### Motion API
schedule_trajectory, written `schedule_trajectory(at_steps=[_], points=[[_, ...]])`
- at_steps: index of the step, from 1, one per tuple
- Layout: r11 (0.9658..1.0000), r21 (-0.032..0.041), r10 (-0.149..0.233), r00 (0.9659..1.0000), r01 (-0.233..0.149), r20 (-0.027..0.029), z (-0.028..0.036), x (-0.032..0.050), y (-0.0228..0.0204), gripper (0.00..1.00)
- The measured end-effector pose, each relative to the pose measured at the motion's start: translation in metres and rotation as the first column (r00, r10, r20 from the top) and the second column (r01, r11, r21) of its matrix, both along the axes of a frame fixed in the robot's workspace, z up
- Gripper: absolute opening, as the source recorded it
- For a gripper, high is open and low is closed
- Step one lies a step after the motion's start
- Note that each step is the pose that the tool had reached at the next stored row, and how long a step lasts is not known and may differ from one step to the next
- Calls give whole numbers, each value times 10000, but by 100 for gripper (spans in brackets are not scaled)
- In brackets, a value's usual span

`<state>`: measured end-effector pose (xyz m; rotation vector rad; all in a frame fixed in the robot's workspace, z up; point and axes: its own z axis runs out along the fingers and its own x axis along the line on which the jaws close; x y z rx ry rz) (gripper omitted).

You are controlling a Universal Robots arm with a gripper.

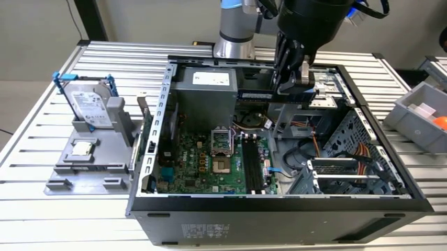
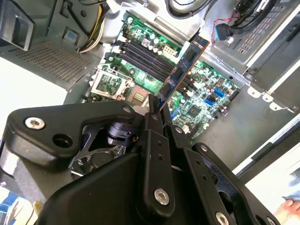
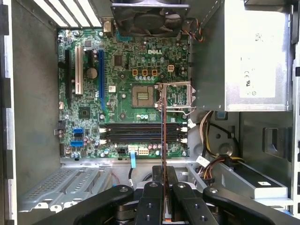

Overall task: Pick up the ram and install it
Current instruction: 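Pick up the ram and move it above insertion slot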

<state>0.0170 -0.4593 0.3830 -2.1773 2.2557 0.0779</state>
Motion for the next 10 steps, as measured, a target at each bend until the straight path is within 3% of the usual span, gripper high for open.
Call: schedule_trajectory(at_steps=[10], points=[[10000,0,-11,10000,11,1,0,0,0,0]])
